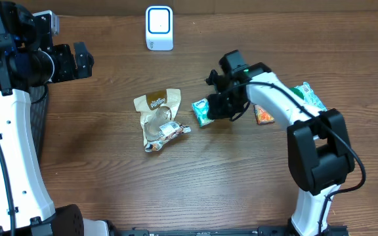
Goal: Scan the item barcode
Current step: 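Reach the right gripper to the teal Kleenex pack and grasp it, then lift the teal pack and move it toward the scanner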
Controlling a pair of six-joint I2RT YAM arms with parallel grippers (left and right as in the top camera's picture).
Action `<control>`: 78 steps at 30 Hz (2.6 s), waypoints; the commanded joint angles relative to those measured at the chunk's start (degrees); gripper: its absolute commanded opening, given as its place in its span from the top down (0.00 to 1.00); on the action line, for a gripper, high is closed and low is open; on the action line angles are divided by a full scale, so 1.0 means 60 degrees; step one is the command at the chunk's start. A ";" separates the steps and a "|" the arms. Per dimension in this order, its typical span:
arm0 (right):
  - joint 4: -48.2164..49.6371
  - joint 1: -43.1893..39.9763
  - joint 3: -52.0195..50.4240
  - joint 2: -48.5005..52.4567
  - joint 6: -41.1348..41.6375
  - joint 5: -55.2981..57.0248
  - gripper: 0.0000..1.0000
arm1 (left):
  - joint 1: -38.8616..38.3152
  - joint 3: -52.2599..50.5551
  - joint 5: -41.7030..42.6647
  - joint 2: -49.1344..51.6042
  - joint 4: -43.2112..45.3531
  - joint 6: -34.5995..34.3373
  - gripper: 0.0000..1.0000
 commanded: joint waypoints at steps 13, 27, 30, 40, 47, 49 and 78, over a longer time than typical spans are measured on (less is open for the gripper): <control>0.0062 -0.0342 0.0007 -0.0193 0.0834 0.0477 0.61 | 0.0040 0.0073 0.0080 0.0018 0.0000 -0.0124 0.01; -0.0062 -0.0339 -0.0215 0.0692 0.1180 0.0251 0.82 | 0.0040 0.0073 0.0080 0.0018 0.0000 -0.0124 0.00; 0.0062 -0.0342 -0.0346 0.0692 0.1359 0.0259 0.84 | 0.0040 0.0073 0.0080 0.0018 0.0000 -0.0124 0.00; 0.0244 -0.0331 -0.0623 0.0911 0.1351 0.0262 0.78 | 0.0040 0.0073 0.0080 0.0018 0.0000 -0.0124 0.00; 0.0197 -0.0331 -0.0623 0.1013 0.1351 0.0259 0.76 | 0.0040 0.0073 0.0080 0.0018 0.0000 -0.0124 0.00; 0.0171 -0.0331 -0.0623 0.1013 0.1355 0.0255 0.82 | 0.0040 0.0073 0.0080 0.0018 0.0000 -0.0124 0.01; 0.0831 -0.1647 0.0284 -0.0637 0.0707 -1.1107 0.96 | 0.0040 0.0073 0.0080 0.0018 0.0000 -0.0124 0.01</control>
